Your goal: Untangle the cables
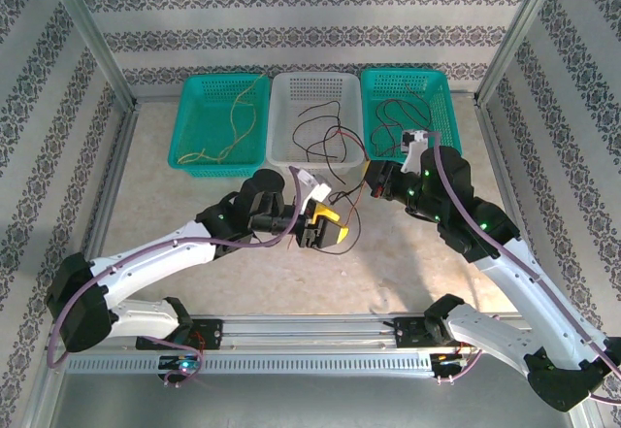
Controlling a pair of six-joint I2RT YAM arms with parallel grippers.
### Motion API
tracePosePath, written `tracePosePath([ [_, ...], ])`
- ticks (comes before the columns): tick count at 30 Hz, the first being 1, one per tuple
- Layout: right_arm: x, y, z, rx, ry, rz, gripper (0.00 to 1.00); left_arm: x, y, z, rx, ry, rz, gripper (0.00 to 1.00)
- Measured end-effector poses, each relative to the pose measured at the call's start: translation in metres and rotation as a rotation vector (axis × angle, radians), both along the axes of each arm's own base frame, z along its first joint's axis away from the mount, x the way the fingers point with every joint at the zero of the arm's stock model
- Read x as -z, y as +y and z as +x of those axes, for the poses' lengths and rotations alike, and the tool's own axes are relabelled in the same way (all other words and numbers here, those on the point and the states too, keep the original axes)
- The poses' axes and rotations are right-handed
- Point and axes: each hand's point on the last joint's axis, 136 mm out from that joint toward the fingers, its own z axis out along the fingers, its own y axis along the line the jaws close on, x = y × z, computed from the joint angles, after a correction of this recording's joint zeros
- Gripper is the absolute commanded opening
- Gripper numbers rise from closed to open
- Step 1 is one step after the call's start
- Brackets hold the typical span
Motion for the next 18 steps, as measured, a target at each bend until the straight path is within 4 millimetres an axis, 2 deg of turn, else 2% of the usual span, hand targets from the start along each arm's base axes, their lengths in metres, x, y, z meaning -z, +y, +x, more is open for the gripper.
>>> tracePosePath([
  [2, -0.002, 0.000, 0.001, 0.003, -0.002, 0.010, 0.00, 0.005, -0.004, -0.002, 0.009, -0.006, 0.025, 0.55],
  [3, -0.003, 0.001, 0.001, 0.004, -0.003, 0.014, 0.00, 0.008, -0.006, -0.003, 0.013, -0.011, 0.036, 0.51],
  [7, -0.004, 0.001, 0.001, 0.008, -0.002, 0.026, 0.00, 0.018, -0.013, 0.001, 0.015, -0.026, 0.073, 0.30],
  [10, -0.004, 0.001, 0.001, 0.009, 0.000, 0.028, 0.00, 0.017, -0.014, 0.003, 0.011, -0.043, 0.079, 0.11],
  [11, -0.004, 0.001, 0.001, 0.009, 0.000, 0.028, 0.04, 0.016, -0.014, 0.004, 0.006, -0.049, 0.079, 0.05],
  [12, -0.004, 0.001, 0.002, 0.011, -0.001, 0.029, 0.12, 0.016, -0.014, 0.005, 0.002, -0.052, 0.080, 0.00],
  [16, -0.005, -0.002, 0.001, 0.022, -0.003, 0.033, 0.58, 0.012, -0.013, 0.005, -0.007, -0.063, 0.075, 0.00],
  [18, -0.003, -0.003, 0.001, 0.027, -0.002, 0.021, 0.68, 0.005, -0.011, 0.004, -0.008, -0.074, 0.060, 0.00],
])
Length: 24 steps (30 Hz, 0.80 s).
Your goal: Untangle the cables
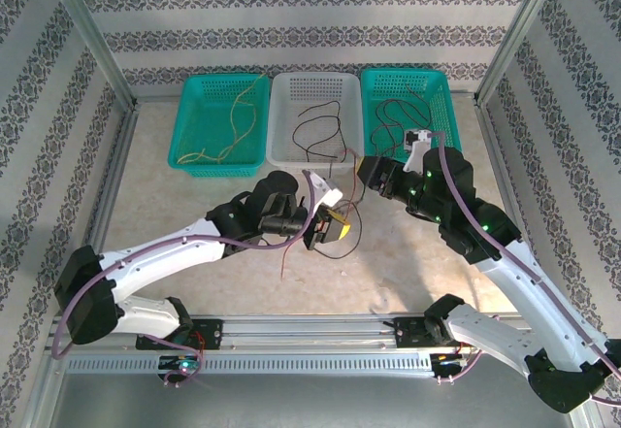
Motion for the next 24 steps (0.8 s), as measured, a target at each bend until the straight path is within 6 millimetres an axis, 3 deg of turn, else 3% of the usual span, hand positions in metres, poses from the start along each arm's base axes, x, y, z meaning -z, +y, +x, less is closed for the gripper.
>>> tracePosePath([
  [5, 0.006, -0.007, -0.004, 0.007, 0.015, -0.057, 0.74, -0.022, 0.006, -0.005, 0.000, -0.023, -0.048, 0.00],
  [10, -0.009, -0.007, -0.013, -0.030, -0.018, -0.050, 0.70, -0.038, 0.008, -0.007, -0.005, -0.044, -0.093, 0.00],
  [14, -0.014, 0.007, -0.020, -0.106, -0.017, -0.005, 0.65, -0.048, 0.006, -0.006, -0.004, -0.064, -0.119, 0.00],
  [24, -0.016, 0.036, -0.019, -0.207, 0.002, 0.077, 0.29, -0.067, 0.004, -0.005, -0.001, -0.097, -0.161, 0.00],
])
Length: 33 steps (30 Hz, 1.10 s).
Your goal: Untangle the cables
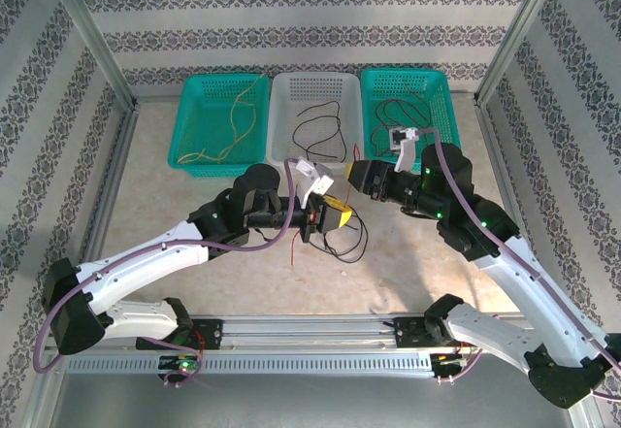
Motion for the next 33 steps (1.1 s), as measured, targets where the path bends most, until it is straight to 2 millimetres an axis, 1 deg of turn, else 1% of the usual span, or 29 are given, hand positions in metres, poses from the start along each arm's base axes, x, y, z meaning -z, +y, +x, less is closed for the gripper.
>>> tracePosePath([
  [1, 0.001, 0.001, 0.001, -0.002, 0.003, -0.002, 0.26, 0.000, 0.000, 0.000, 0.000, 0.000, -0.001, 0.00],
  [4, 0.003, 0.003, 0.003, -0.002, 0.011, -0.003, 0.05, -0.004, 0.000, 0.000, 0.000, -0.007, -0.008, 0.00],
  [5, 0.004, 0.003, 0.003, -0.002, 0.012, -0.005, 0.00, -0.007, 0.000, 0.000, 0.000, -0.010, -0.012, 0.00],
  [11, 0.003, 0.003, 0.004, 0.000, 0.003, -0.007, 0.00, -0.016, -0.001, 0.001, -0.002, -0.024, -0.028, 0.00],
  [12, 0.002, 0.002, 0.004, 0.002, 0.002, -0.007, 0.00, -0.016, -0.001, 0.001, -0.003, -0.024, -0.028, 0.03],
  [13, 0.001, 0.002, 0.004, 0.003, 0.000, -0.007, 0.00, -0.016, -0.001, 0.002, -0.005, -0.025, -0.028, 0.17],
  [14, 0.000, 0.002, 0.004, 0.006, -0.003, -0.006, 0.00, -0.016, -0.001, 0.002, -0.007, -0.025, -0.028, 0.39],
  [15, -0.002, 0.001, 0.004, 0.007, -0.006, -0.005, 0.00, -0.016, -0.001, 0.003, -0.012, -0.027, -0.030, 0.58],
  [16, -0.005, 0.001, 0.004, 0.010, -0.013, -0.005, 0.00, -0.017, 0.000, 0.004, -0.020, -0.031, -0.032, 0.65],
  [17, -0.008, 0.001, 0.005, 0.011, -0.019, -0.004, 0.00, -0.018, 0.000, 0.006, -0.028, -0.034, -0.034, 0.71],
  [19, -0.019, -0.002, 0.009, 0.026, -0.043, -0.011, 0.00, -0.019, 0.000, 0.008, -0.043, -0.038, -0.037, 0.79],
  [21, -0.030, -0.008, 0.017, 0.055, -0.060, -0.020, 0.00, -0.020, 0.003, 0.011, -0.067, -0.045, -0.037, 0.87],
  [23, -0.042, -0.022, 0.034, 0.113, -0.077, -0.033, 0.00, -0.021, 0.009, 0.015, -0.104, -0.055, -0.036, 0.91],
  [27, -0.059, -0.063, 0.085, 0.273, -0.091, -0.085, 0.00, -0.023, 0.022, 0.021, -0.185, -0.067, -0.024, 0.94],
  [30, -0.063, -0.090, 0.127, 0.368, -0.091, -0.143, 0.00, -0.020, 0.030, 0.027, -0.234, -0.064, -0.005, 0.94],
  [33, -0.063, -0.115, 0.167, 0.447, -0.087, -0.199, 0.00, -0.013, 0.038, 0.036, -0.292, -0.052, 0.027, 0.95],
])
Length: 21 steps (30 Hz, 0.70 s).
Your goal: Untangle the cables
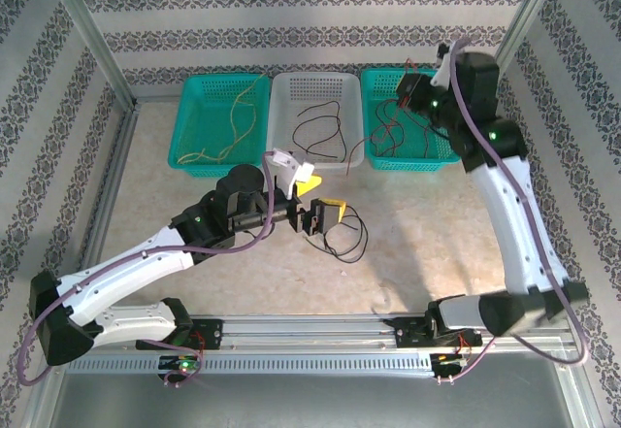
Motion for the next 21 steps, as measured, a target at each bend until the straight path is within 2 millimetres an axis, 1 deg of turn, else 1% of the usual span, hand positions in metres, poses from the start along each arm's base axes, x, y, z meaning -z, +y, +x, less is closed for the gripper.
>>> tracePosePath([
  [2, -0.001, -0.016, 0.027, 0.048, 0.003, -0.029, 0.00, 0.007, 0.006, 0.007, -0.047, 0.015, 0.019, 0.97],
  [4, -0.003, -0.034, 0.054, 0.099, 0.003, -0.061, 0.00, 0.018, 0.014, 0.015, -0.102, 0.038, 0.045, 0.99],
  [6, 0.000, -0.048, 0.078, 0.137, 0.007, -0.090, 0.00, 0.029, 0.023, 0.023, -0.155, 0.062, 0.067, 1.00],
  [7, 0.005, -0.054, 0.089, 0.153, 0.018, -0.103, 0.04, 0.035, 0.028, 0.027, -0.182, 0.074, 0.078, 1.00],
  [8, 0.011, -0.059, 0.097, 0.165, 0.032, -0.115, 0.12, 0.039, 0.032, 0.030, -0.202, 0.082, 0.086, 1.00],
  [9, 0.022, -0.064, 0.107, 0.178, 0.056, -0.128, 0.23, 0.043, 0.037, 0.033, -0.226, 0.091, 0.094, 1.00],
  [10, 0.033, -0.069, 0.115, 0.188, 0.083, -0.139, 0.31, 0.047, 0.041, 0.034, -0.244, 0.099, 0.102, 1.00],
  [12, 0.059, -0.076, 0.130, 0.198, 0.143, -0.173, 0.31, 0.050, 0.047, 0.037, -0.274, 0.107, 0.106, 1.00],
  [14, 0.087, -0.080, 0.139, 0.197, 0.212, -0.190, 0.33, 0.050, 0.051, 0.040, -0.302, 0.108, 0.105, 1.00],
  [16, 0.115, -0.080, 0.139, 0.188, 0.287, -0.205, 0.48, 0.048, 0.057, 0.044, -0.333, 0.109, 0.098, 1.00],
  [18, 0.134, -0.080, 0.133, 0.178, 0.339, -0.218, 0.54, 0.048, 0.061, 0.046, -0.359, 0.111, 0.094, 1.00],
  [21, 0.148, -0.073, 0.114, 0.158, 0.379, -0.236, 0.56, 0.053, 0.067, 0.050, -0.385, 0.124, 0.096, 1.00],
])
